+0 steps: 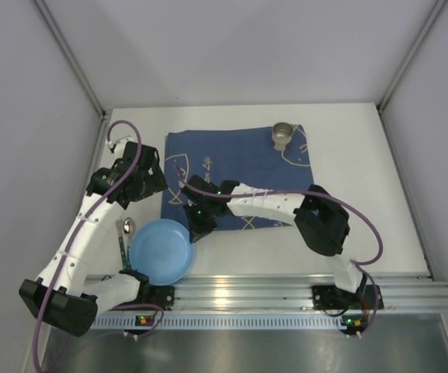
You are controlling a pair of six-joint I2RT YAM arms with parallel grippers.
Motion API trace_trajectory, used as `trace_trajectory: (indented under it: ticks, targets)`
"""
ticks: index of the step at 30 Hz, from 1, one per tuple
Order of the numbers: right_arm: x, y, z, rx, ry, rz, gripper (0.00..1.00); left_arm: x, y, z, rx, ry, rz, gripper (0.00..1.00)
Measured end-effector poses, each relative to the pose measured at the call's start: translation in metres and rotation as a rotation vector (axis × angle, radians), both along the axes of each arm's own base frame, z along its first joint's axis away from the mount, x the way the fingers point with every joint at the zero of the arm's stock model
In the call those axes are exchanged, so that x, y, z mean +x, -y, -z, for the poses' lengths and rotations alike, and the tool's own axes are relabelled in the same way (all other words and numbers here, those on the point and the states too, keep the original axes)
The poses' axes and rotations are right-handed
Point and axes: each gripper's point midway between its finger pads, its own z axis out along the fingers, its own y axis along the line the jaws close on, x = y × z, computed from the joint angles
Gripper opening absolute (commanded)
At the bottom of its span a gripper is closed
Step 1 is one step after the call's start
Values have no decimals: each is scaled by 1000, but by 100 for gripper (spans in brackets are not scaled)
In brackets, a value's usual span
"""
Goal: Set the dinner table for one person
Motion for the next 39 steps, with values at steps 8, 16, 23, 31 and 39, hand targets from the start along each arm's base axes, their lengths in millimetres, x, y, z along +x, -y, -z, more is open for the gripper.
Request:
trace_trajectory:
  ticks: [8,16,23,31,39]
  targets:
    - [83,59,-95,126,125,197,0,5,3,-19,-23,42,-3,94]
    - [207,190,-71,-50,158,534,0,4,8,-17,-81,42,-13,97]
    - [251,219,-44,-122,122,574,0,-23,10,19,-157,-23,-40,97]
    - [245,226,-14,-164,46,528,60,-36,2,48,-183,-87,-118,98]
    - [236,254,-7,-188,9,530,81,-38,-32,76,-179,-194,-247,98]
